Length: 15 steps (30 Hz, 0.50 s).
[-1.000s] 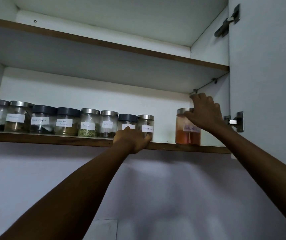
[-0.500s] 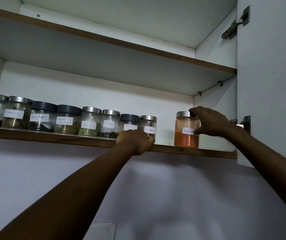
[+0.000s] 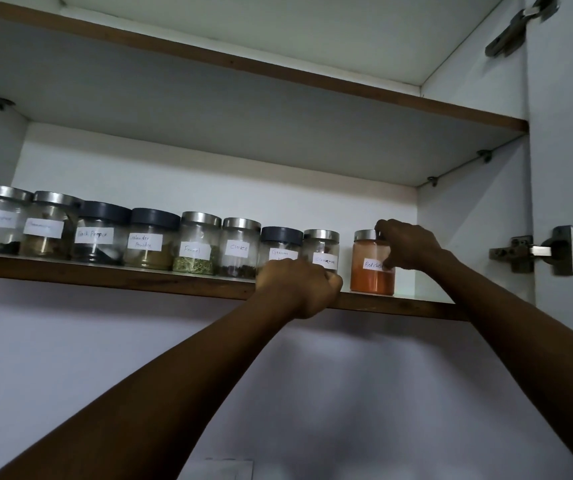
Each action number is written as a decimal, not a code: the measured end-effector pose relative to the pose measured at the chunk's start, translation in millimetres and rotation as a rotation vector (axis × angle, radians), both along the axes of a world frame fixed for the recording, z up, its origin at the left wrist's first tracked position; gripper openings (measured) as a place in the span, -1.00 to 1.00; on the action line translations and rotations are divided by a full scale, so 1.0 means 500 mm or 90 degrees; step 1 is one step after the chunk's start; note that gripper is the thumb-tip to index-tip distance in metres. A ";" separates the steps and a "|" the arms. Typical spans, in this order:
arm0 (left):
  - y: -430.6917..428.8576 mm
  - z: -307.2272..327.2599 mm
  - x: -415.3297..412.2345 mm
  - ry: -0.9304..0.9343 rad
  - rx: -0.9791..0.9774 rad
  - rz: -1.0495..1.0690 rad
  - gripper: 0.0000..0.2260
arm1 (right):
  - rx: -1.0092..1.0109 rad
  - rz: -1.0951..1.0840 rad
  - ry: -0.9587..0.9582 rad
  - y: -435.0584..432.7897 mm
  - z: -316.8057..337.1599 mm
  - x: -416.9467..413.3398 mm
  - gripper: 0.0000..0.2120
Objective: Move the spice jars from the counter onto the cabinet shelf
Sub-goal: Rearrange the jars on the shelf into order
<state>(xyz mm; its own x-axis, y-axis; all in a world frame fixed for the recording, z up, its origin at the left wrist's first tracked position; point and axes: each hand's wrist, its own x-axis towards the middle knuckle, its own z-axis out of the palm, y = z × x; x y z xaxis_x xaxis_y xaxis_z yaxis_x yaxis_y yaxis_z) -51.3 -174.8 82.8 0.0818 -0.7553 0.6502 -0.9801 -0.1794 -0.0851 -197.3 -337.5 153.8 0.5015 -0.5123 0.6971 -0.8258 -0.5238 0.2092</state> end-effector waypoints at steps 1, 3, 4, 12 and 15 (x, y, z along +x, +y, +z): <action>0.001 0.000 0.000 -0.002 0.004 -0.003 -0.65 | 0.001 -0.008 0.004 -0.008 0.000 0.009 -0.47; 0.002 0.001 0.001 -0.012 0.006 -0.007 -0.66 | 0.002 -0.018 0.009 -0.026 0.001 0.027 -0.45; 0.002 0.000 0.000 -0.017 0.003 -0.009 -0.67 | 0.000 -0.024 0.014 -0.034 0.002 0.033 -0.45; 0.002 -0.002 0.006 -0.078 -0.003 -0.023 -0.73 | -0.010 -0.069 0.061 -0.076 0.013 0.082 -0.39; 0.000 -0.003 0.007 -0.100 -0.012 -0.026 -0.74 | -0.008 -0.060 0.071 -0.085 0.016 0.088 -0.36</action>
